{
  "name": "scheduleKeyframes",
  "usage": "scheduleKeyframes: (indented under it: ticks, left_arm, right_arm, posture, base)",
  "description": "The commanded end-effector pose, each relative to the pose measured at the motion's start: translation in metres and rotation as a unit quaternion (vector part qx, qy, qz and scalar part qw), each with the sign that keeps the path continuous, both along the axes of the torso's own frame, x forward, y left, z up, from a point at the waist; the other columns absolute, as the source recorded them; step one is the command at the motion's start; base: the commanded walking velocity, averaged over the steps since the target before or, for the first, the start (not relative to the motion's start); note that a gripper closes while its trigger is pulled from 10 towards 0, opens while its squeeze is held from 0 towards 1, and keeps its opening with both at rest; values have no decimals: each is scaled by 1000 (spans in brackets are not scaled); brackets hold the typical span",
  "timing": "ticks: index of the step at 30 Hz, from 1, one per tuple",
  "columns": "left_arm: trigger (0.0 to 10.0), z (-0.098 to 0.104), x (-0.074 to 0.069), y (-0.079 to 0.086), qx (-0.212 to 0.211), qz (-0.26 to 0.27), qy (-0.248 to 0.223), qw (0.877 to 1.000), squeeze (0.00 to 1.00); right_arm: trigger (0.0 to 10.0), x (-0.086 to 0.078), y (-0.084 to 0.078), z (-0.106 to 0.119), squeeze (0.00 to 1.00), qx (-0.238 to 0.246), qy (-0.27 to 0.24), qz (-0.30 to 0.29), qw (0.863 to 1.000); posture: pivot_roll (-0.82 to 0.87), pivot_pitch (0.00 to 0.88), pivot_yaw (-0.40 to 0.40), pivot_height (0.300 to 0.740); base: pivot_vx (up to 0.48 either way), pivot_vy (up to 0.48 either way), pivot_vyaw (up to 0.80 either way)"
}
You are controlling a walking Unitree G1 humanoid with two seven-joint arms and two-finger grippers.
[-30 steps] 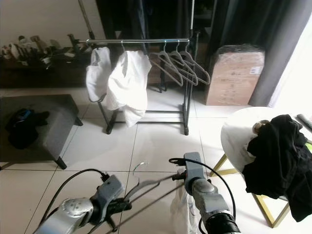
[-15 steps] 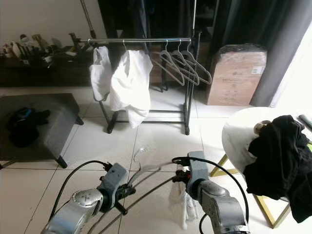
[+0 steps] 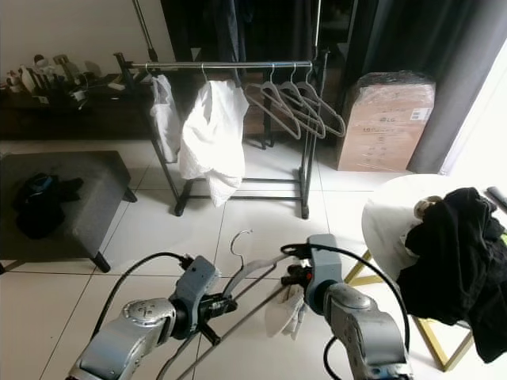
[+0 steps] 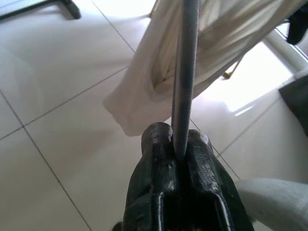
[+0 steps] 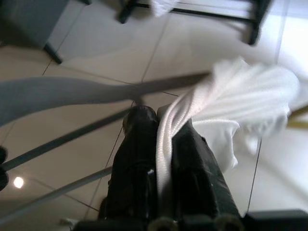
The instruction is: Hang hanger
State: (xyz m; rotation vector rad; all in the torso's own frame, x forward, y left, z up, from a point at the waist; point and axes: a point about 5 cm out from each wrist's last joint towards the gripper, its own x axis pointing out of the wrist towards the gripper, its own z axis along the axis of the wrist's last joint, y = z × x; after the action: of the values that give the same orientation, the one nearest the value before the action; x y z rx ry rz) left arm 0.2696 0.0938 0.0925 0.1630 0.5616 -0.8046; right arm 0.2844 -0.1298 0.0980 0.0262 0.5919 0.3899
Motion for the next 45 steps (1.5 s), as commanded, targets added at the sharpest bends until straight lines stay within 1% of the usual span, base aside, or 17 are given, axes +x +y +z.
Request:
scheduleKeyframes:
  ticks: [1,4,9,11,12,13,15,18,22,23,26,28,31,35,38,42,45]
  left_arm:
    - [10000,6,-6,-7,-10,-31,7,999,0]
    - [10000,5,-9,-7,-6,-42,11,999,0]
    - [10000,4,-7,-2,1,-26,2,1000,0]
    - [10000,9,2,1,-9,13,-26,1000,0]
    - [10000,9,2,1,-9,13,-26,1000,0]
    - [10000,13,9,2,-22,38,-45,998,0]
    - [10000,17,13,2,-38,55,-56,996,0]
    - [10000,20,13,-2,-42,40,-67,996,0]
    - [10000,21,13,-7,-56,46,-77,994,0]
    - [10000,20,13,-11,-62,47,-79,994,0]
    - [10000,18,9,-16,-67,35,-68,995,0]
    - [10000,16,6,-20,-71,19,-59,996,0]
    - [10000,15,1,-24,-79,0,-46,996,0]
    - [10000,22,-8,-29,-118,-38,-35,992,0]
    - [10000,23,-8,-29,-125,-37,-38,991,0]
    - [10000,33,-1,-31,-159,-10,-71,985,0]
    - [10000,38,6,-30,-169,16,-90,981,0]
  right_arm:
    - [10000,-5,16,6,0,1,-15,54,998]
    - [10000,-4,15,7,0,-23,-25,64,997]
    - [10000,-8,17,13,0,-50,-38,112,992]
    - [10000,-15,18,18,0,-67,-47,155,985]
    - [10000,-15,18,18,0,-67,-47,155,985]
    - [10000,-19,17,22,0,-72,-54,178,980]
    - [10000,-23,16,27,0,-72,-64,201,975]
    - [10000,-28,12,31,0,-85,-75,227,967]
    - [10000,-29,6,28,0,-122,-82,243,959]
    - [10000,-34,13,35,0,-107,-105,278,949]
    - [10000,-37,23,44,0,-80,-132,298,942]
    - [10000,-38,26,47,0,-78,-146,302,939]
    - [10000,-37,28,47,0,-88,-153,305,936]
    - [10000,-26,20,39,0,-140,-157,288,934]
    - [10000,-29,24,42,0,-123,-162,305,930]
    - [10000,-39,27,45,0,-119,-163,357,912]
    - [10000,-44,26,48,0,-113,-169,376,904]
  posture:
    - [-63,74,28,740]
    - [-60,75,28,740]
    - [-60,77,27,740]
    - [-63,79,23,740]
    - [-63,79,23,740]
    - [-65,80,22,740]
    - [-68,82,21,740]
    - [-74,84,18,740]
    - [-76,86,15,740]
    - [-75,86,14,740]
    - [-78,86,14,740]
    - [-80,85,14,740]
    - [-80,82,14,740]
    - [-77,76,15,740]
    - [-76,73,15,740]
    - [-76,68,13,740]
    - [-81,68,13,740]
  base:
    - [0,0,0]
    - [0,0,0]
    - [0,0,0]
    - [0,0,0]
    - [0,0,0]
    - [0,0,0]
    - [0,0,0]
    - [0,0,0]
    - [0,0,0]
    - [0,0,0]
    - [0,0,0]
    - [0,0,0]
    - [0,0,0]
    - [0,0,0]
    - [0,0,0]
    - [0,0,0]
    - [0,0,0]
